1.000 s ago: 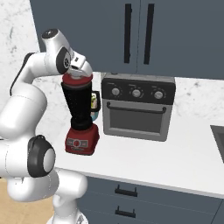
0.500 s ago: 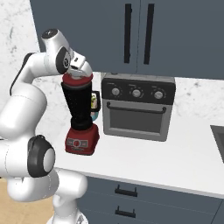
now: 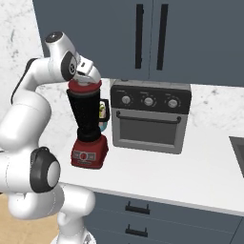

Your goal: Close the lid blender by securely placing the lid on top.

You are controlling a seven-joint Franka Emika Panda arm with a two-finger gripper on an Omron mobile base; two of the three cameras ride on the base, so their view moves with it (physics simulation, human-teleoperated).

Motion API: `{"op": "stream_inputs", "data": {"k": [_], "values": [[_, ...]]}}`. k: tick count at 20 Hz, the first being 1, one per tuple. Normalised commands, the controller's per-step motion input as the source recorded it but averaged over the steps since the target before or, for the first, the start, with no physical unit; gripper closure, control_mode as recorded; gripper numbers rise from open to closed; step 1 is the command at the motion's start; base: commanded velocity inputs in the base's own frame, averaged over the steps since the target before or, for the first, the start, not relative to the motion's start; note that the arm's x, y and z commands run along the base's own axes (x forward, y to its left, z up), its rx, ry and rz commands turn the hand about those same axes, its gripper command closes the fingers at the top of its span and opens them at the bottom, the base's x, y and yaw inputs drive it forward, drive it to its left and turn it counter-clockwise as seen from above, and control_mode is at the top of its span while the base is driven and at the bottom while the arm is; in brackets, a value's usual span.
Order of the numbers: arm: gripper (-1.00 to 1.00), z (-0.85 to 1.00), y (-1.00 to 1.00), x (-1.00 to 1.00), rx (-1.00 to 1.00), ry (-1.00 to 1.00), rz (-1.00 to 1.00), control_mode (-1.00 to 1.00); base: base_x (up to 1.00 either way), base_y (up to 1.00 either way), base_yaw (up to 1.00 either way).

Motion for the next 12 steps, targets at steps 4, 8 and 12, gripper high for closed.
{"op": "stream_inputs", "data": {"k": [4, 8, 12], "values": [[1.00, -0.10, 0.00, 0.00, 0.03, 0.00, 0.00, -1.00, 0.00, 0.00, 0.00], [1.00, -0.09, 0.17, -0.05, 0.07, 0.02, 0.00, -1.00, 0.00, 0.00, 0.00], [1.00, -0.05, 0.09, 0.00, 0.05, 0.02, 0.00, -1.00, 0.00, 0.00, 0.00]]}}
